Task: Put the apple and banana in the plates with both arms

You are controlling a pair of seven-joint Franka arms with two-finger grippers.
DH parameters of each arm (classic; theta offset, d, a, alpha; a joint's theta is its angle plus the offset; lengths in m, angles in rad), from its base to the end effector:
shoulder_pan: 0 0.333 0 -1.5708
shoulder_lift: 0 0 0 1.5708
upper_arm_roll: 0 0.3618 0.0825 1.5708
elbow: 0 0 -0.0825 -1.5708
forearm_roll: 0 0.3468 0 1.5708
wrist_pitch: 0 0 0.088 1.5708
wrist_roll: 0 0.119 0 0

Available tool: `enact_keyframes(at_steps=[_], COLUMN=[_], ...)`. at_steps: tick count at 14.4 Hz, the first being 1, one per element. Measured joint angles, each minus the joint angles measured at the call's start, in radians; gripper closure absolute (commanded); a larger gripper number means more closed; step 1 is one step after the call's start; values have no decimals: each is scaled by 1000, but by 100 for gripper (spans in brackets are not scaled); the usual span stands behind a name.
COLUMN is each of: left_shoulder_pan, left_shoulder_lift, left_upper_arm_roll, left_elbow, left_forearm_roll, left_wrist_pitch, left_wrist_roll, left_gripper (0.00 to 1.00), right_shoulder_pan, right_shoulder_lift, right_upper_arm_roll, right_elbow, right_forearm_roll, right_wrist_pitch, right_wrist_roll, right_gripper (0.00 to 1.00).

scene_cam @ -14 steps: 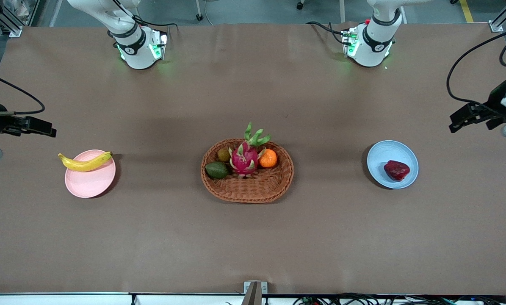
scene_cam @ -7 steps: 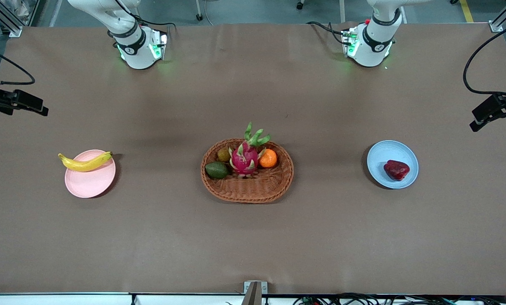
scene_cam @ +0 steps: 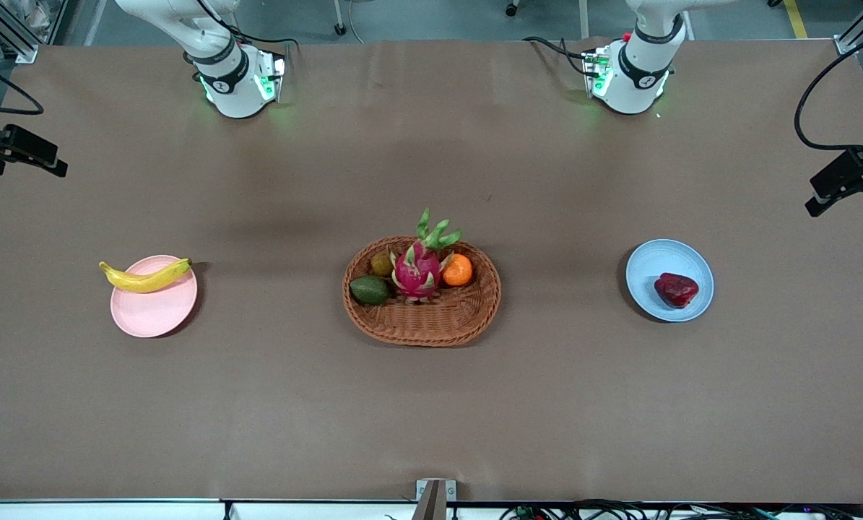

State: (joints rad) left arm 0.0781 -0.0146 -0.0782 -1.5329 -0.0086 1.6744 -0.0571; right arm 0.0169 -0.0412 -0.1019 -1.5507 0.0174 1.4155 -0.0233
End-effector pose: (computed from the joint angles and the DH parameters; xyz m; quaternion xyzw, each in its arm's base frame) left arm 0.5246 -0.0014 0.6927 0.9965 0.0285 0.0778 0.0060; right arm 0.4835 -0.0403 0.6747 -0.9984 0.0297 0.0464 0.0133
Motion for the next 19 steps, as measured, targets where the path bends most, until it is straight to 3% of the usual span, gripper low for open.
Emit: enact_keyframes(at_steps=[5, 19], left_shoulder_pan=[3, 3], left_shoulder_lift=[3, 5], left_upper_arm_roll=[6, 7], left_elbow=[0, 3], left_forearm_roll=[0, -13], left_wrist_pitch=[-44, -48], left_wrist_roll=[114, 115], left_gripper=[0, 0], right_shoulder_pan=[-10, -28], right_shoulder_lift=[-29, -46], right_upper_arm_roll=[18, 25], right_elbow=[-6, -7], right_forearm_roll=[-1, -23], right_wrist_pitch=[-13, -14], right_wrist_roll=[0, -91], right_gripper=[0, 0])
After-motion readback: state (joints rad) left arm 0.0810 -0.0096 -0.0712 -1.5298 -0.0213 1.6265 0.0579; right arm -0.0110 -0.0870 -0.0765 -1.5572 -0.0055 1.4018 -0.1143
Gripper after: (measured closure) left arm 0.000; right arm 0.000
